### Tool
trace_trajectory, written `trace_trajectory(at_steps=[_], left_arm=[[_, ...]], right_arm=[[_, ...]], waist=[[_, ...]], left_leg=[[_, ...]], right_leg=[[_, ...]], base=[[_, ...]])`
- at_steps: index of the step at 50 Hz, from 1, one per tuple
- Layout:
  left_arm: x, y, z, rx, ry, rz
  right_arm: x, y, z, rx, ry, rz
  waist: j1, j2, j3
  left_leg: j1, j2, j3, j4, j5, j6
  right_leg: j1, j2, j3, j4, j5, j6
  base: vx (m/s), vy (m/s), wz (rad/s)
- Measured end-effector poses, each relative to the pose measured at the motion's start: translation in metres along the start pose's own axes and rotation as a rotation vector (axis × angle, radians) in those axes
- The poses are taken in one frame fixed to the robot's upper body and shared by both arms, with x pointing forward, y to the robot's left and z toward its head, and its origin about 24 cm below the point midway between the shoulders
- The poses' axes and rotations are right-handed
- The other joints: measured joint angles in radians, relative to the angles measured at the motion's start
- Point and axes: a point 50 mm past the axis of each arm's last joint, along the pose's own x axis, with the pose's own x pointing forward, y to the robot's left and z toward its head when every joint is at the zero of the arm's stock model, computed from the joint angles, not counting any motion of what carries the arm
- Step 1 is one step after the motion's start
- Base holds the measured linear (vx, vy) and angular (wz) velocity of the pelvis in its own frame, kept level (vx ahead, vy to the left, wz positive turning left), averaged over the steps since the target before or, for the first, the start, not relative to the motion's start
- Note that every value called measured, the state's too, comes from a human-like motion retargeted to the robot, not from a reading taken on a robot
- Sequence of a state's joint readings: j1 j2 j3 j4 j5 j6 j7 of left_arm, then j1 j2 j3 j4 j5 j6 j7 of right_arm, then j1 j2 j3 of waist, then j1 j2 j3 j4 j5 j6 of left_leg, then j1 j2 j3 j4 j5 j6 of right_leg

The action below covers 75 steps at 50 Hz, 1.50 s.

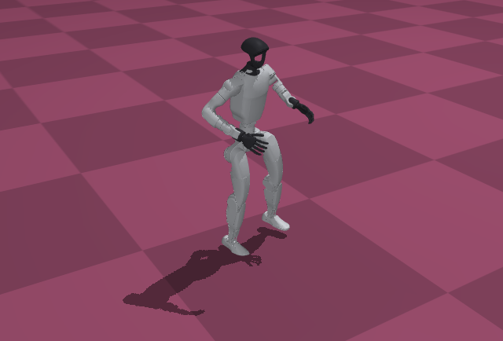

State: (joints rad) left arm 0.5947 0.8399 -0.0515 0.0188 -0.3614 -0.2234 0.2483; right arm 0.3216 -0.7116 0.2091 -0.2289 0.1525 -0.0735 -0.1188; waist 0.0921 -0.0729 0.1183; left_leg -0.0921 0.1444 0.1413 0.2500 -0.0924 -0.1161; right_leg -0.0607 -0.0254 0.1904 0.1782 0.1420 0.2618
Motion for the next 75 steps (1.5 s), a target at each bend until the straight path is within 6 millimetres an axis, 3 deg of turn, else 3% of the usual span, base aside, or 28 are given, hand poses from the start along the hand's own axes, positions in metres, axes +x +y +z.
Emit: trace_trajectory(at_steps=[3, 5, 8, 10, 12, 14, 15, 17, 20, 21, 22, 26, 30, 32, 33, 35, 37, 39, 43, 47, 50, 52, 56, 59, 63, 68, 73, 75], left_arm=[[0.021, -0.005, 0.018, -0.119, -0.075, 0.127], [0.046, -0.029, 0.034, -0.175, -0.103, 0.105], [0.097, -0.126, 0.119, -0.14, -0.342, -0.15], [0.088, -0.179, 0.187, -0.029, -0.634, -0.336], [0.064, -0.19, 0.236, -0.032, -0.882, -0.416], [0.044, -0.174, 0.251, -0.17, -0.978, -0.434], [0.034, -0.162, 0.246, -0.251, -0.981, -0.44], [0.027, -0.145, 0.222, -0.354, -0.896, -0.427], [0.027, -0.13, 0.179, -0.335, -0.732, -0.404], [0.028, -0.127, 0.167, -0.272, -0.701, -0.411], [0.03, -0.123, 0.154, -0.224, -0.663, -0.414], [0.041, -0.106, 0.113, -0.166, -0.477, -0.314], [0.058, -0.077, 0.092, -0.028, -0.384, -0.218], [0.069, -0.067, 0.093, 0.057, -0.377, -0.212], [0.075, -0.065, 0.096, 0.128, -0.383, -0.228], [0.095, -0.063, 0.109, 0.201, -0.388, -0.203], [0.115, -0.062, 0.132, 0.14, -0.413, -0.093], [0.121, -0.078, 0.141, 0.005, -0.411, -0.036], [0.116, -0.117, 0.155, -0.299, -0.402, -0.023], [0.095, -0.133, 0.134, -0.461, -0.351, -0.026], [0.076, -0.128, 0.098, -0.578, -0.247, 0.004], [0.064, -0.123, 0.078, -0.622, -0.188, 0.018], [0.048, -0.111, 0.057, -0.611, -0.155, 0.025], [0.048, -0.103, 0.05, -0.54, -0.151, 0.036], [0.067, -0.099, 0.03, -0.327, -0.061, 0.0], [0.092, -0.092, 0.023, -0.081, -0.023, -0.069], [0.091, -0.087, 0.019, -0.118, -0.01, 0.003], [0.092, -0.09, 0.015, -0.147, 0.012, 0.011]], right_arm=[[0.004, 0.009, -0.011, 0.044, 0.037, -0.013], [0.005, 0.016, -0.03, 0.061, 0.123, -0.087], [0.024, 0.018, -0.062, 0.025, 0.287, -0.25], [0.043, 0.014, -0.054, 0.0, 0.25, -0.248], [0.065, -0.005, -0.011, -0.106, 0.042, -0.212], [0.071, -0.021, 0.047, -0.21, -0.215, -0.152], [0.066, -0.023, 0.073, -0.235, -0.335, -0.11], [0.057, -0.021, 0.107, -0.213, -0.471, -0.069], [0.047, -0.022, 0.117, -0.224, -0.515, -0.079], [0.042, -0.027, 0.111, -0.214, -0.496, -0.084], [0.038, -0.032, 0.102, -0.208, -0.46, -0.093], [0.019, -0.044, 0.034, -0.22, -0.146, -0.141], [-0.012, -0.039, -0.035, -0.195, 0.172, -0.146], [-0.035, -0.031, -0.065, -0.137, 0.313, -0.137], [-0.048, -0.027, -0.077, -0.104, 0.356, -0.139], [-0.071, -0.013, -0.106, -0.017, 0.5, -0.188], [-0.093, 0.004, -0.142, 0.15, 0.738, -0.386], [-0.112, 0.031, -0.169, 0.332, 0.948, -0.524], [-0.098, 0.072, -0.183, 0.647, 1.115, -0.678], [-0.064, 0.074, -0.16, 0.475, 0.916, -0.562], [-0.043, 0.06, -0.143, 0.178, 0.753, -0.408], [-0.031, 0.046, -0.135, 0.034, 0.664, -0.363], [-0.007, 0.023, -0.114, -0.029, 0.52, -0.371], [0.021, 0.016, -0.098, -0.032, 0.428, -0.377], [0.05, 0.029, -0.083, -0.084, 0.341, -0.245], [0.049, 0.04, -0.085, -0.144, 0.337, -0.106], [0.029, 0.05, -0.107, -0.178, 0.432, -0.029], [0.017, 0.056, -0.12, -0.168, 0.503, -0.029]], waist=[[0.001, -0.029, 0.083], [-0.013, -0.002, 0.15], [-0.07, 0.059, 0.288], [-0.12, 0.104, 0.302], [-0.15, 0.17, 0.249], [-0.145, 0.246, 0.169], [-0.131, 0.282, 0.117], [-0.087, 0.341, 0.048], [-0.041, 0.386, -0.007], [-0.048, 0.361, -0.024], [-0.054, 0.334, -0.038], [-0.087, 0.182, -0.048], [-0.15, -0.003, -0.038], [-0.158, -0.087, -0.021], [-0.154, -0.126, 0.002], [-0.127, -0.138, 0.065], [-0.099, -0.135, 0.169], [-0.106, -0.122, 0.273], [-0.072, -0.061, 0.365], [-0.034, -0.012, 0.319], [-0.053, 0.026, 0.217], [-0.054, 0.052, 0.14], [-0.006, 0.072, 0.036], [0.032, 0.051, 0.015], [0.05, -0.002, 0.028], [0.061, -0.024, 0.045], [0.029, -0.038, 0.028], [0.024, -0.047, 0.021]], left_leg=[[-0.051, 0.122, 0.019, 0.171, -0.091, 0.053], [-0.111, 0.166, -0.053, 0.37, -0.218, 0.093], [-0.216, 0.041, -0.165, 0.66, -0.45, 0.141], [-0.268, -0.032, -0.169, 0.766, -0.507, 0.109], [-0.257, -0.076, -0.128, 0.726, -0.509, 0.103], [-0.189, -0.112, -0.048, 0.578, -0.442, 0.117], [-0.149, -0.125, -0.001, 0.492, -0.384, 0.111], [-0.029, -0.181, 0.005, 0.22, -0.139, 0.051], [0.093, -0.255, -0.187, -0.063, 0.255, -0.042], [0.053, -0.264, -0.203, 0.009, 0.238, -0.086], [0.025, -0.261, -0.199, 0.058, 0.223, -0.106], [0.029, -0.13, 0.012, 0.023, 0.171, 0.016], [0.027, 0.06, 0.074, -0.013, 0.013, 0.001], [0.011, 0.115, 0.066, -0.024, -0.082, 0.008], [-0.013, 0.118, 0.051, 0.021, -0.151, 0.025], [-0.026, 0.172, -0.027, -0.009, -0.168, 0.019], [-0.085, 0.161, -0.12, 0.124, -0.149, 0.058], [-0.196, 0.098, -0.178, 0.43, -0.226, 0.064], [-0.235, 0.048, -0.12, 0.597, -0.317, 0.045], [-0.147, 0.017, -0.049, 0.427, -0.249, 0.055], [-0.063, -0.006, -0.031, 0.166, -0.151, 0.025], [-0.03, -0.011, -0.021, 0.024, -0.101, 0.005], [0.025, -0.025, 0.033, -0.146, -0.101, -0.004], [0.044, -0.042, 0.076, -0.184, -0.134, -0.014], [0.046, -0.064, 0.096, -0.155, -0.163, -0.013], [0.064, -0.071, 0.096, -0.166, -0.145, 0.003], [0.076, -0.06, 0.106, -0.194, -0.154, 0.009], [0.074, -0.065, 0.11, -0.202, -0.142, 0.009]], right_leg=[[-0.117, -0.099, -0.102, 0.371, -0.508, -0.176], [-0.221, -0.14, -0.07, 0.662, -0.65, -0.196], [-0.186, -0.307, -0.114, 0.774, -0.678, -0.044], [-0.106, -0.394, -0.163, 0.691, -0.647, -0.043], [-0.073, -0.446, -0.206, 0.576, -0.507, -0.118], [-0.084, -0.454, -0.226, 0.484, -0.327, -0.164], [-0.107, -0.434, -0.214, 0.463, -0.251, -0.157], [-0.125, -0.299, -0.115, 0.401, -0.168, -0.128], [-0.107, -0.138, -0.109, 0.328, -0.019, -0.099], [-0.121, -0.137, -0.163, 0.354, 0.002, -0.063], [-0.126, -0.133, -0.208, 0.358, 0.017, -0.039], [-0.082, -0.069, -0.206, 0.201, -0.03, -0.034], [-0.063, 0.102, -0.046, 0.101, -0.052, 0.0], [-0.08, 0.085, -0.089, 0.171, -0.137, 0.0], [-0.105, 0.017, -0.137, 0.288, -0.283, 0.0], [-0.185, -0.04, -0.175, 0.529, -0.571, -0.123], [-0.321, -0.093, -0.132, 0.865, -0.667, -0.183], [-0.36, -0.183, -0.129, 1.065, -0.665, -0.173], [-0.339, -0.277, -0.14, 1.071, -0.66, -0.291], [-0.245, -0.352, -0.297, 0.86, -0.545, -0.298], [-0.137, -0.372, -0.477, 0.599, -0.411, -0.243], [-0.1, -0.342, -0.518, 0.444, -0.305, -0.166], [-0.075, -0.295, -0.49, 0.269, -0.187, -0.044], [-0.041, -0.295, -0.505, 0.176, -0.187, -0.017], [0.018, -0.317, -0.602, 0.101, -0.202, -0.03], [0.061, -0.301, -0.619, 0.029, -0.165, -0.042], [0.03, -0.296, -0.59, 0.066, -0.159, -0.024], [0.035, -0.3, -0.579, 0.036, -0.103, -0.01]], base=[[-0.11, 1.31, 0.02], [-0.16, 1.28, 0.62], [-0.04, 1.38, 1.73], [0.22, 1.39, 1.46], [0.42, 1.42, 0.19], [0.56, 1.43, -0.97], [0.56, 1.37, -1.59], [0.45, 1.31, -1.86], [0.27, 1.21, -1.4], [0.19, 1.13, -0.34], [0.17, 1.09, 0.13], [0.11, 1.01, 0.15], [0.14, 0.72, 0.3], [0.08, 1.11, 0.17], [0.0, 1.44, 0.0], [-0.11, 1.31, -0.15], [-0.12, 1.17, 0.09], [-0.04, 1.14, 0.57], [0.05, 0.91, -0.09], [0.13, 0.61, -0.3], [0.1, 0.45, 0.07], [0.08, 0.39, -0.07], [0.04, 0.3, -0.44], [-0.02, 0.21, -0.55], [-0.03, 0.14, -0.27], [-0.01, 0.1, -0.06], [0.0, 0.02, 0.01], [0.0, 0.01, -0.09]])
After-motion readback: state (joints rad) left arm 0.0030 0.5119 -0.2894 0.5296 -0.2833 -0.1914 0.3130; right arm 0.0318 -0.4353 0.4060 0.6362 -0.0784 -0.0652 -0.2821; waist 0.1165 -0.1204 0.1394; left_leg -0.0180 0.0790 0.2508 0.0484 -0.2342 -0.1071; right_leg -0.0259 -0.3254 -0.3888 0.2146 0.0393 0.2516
